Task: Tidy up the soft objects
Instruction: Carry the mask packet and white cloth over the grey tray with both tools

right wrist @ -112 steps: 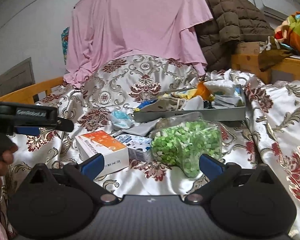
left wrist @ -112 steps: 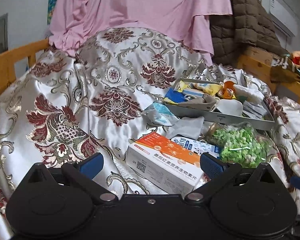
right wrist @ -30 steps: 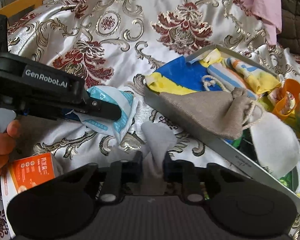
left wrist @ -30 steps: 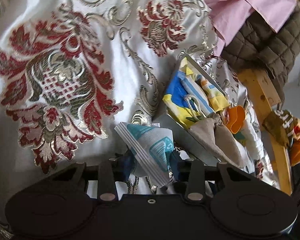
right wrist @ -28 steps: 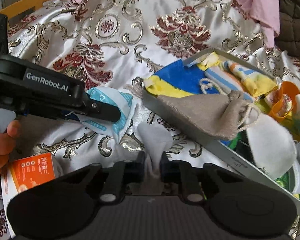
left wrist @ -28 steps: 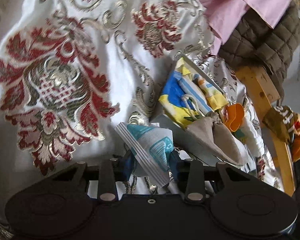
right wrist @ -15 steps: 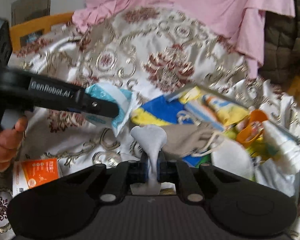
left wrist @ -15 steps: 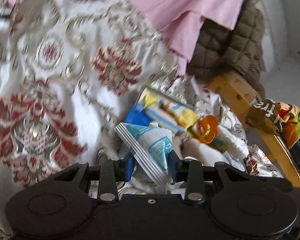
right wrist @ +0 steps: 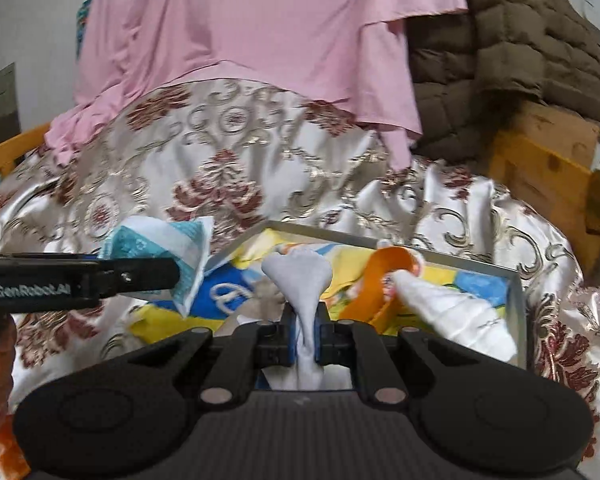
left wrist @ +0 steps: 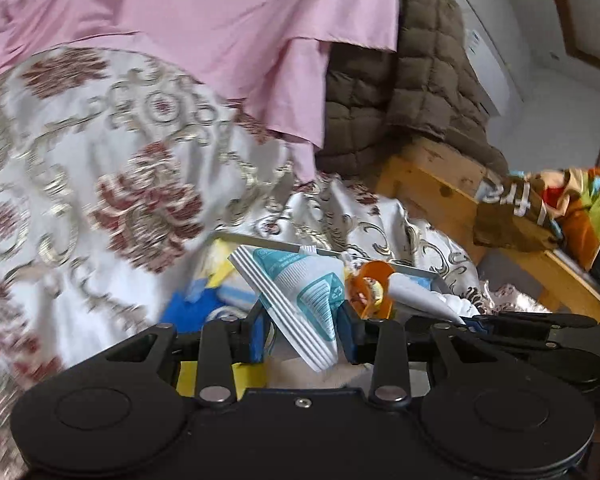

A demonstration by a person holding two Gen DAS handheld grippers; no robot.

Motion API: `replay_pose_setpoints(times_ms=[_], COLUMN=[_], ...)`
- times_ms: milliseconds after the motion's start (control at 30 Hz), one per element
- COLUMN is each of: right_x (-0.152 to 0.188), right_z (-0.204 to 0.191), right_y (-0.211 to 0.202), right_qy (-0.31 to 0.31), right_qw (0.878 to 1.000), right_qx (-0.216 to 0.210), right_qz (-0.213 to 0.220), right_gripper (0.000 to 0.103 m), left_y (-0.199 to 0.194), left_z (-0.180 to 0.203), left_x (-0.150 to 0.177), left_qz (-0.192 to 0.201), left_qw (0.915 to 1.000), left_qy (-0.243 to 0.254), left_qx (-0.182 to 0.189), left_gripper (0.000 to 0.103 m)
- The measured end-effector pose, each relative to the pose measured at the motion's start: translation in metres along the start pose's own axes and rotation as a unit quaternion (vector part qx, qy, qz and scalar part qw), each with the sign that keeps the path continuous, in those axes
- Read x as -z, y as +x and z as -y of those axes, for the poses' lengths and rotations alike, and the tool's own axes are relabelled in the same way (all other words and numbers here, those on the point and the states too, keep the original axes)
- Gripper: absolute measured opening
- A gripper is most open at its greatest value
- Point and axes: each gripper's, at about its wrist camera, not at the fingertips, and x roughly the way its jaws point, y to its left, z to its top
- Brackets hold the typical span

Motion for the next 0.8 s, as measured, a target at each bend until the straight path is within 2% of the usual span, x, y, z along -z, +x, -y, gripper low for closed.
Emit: replay_pose_setpoints(times_ms=[267, 467, 667, 800], right_x=[0.01, 0.022, 0.034, 0.04], right_z=[0.034, 0.057, 0.068, 0.078], right_y=[0.01, 0.011, 0.008, 0.0], right_qy=[0.025, 0.035, 0.031, 0.045], right_qw=[1.0, 0.999, 0.999, 0.998], right_qx=[0.014, 0.026, 0.032, 0.036], right_qz=[0.007, 0.009, 0.015, 0.032], right_gripper=[0.009, 0.009, 0.01, 0.012], left_y=[0.046, 0.074, 0.09, 0.096], left_z=[0.032, 0.052, 0.07, 0.079], left_x=[-0.007, 0.0, 0.009, 0.014], left_qz=[-0.017, -0.046, -0.066, -0.065], left_qw=[0.999, 0.9963, 0.9916, 0.9907], left_qy=[0.041, 0.072, 0.11, 0.117], left_qx=[0.002, -0.007, -0.016, -0.024], left_gripper=[0.038, 0.038, 0.039, 0.039])
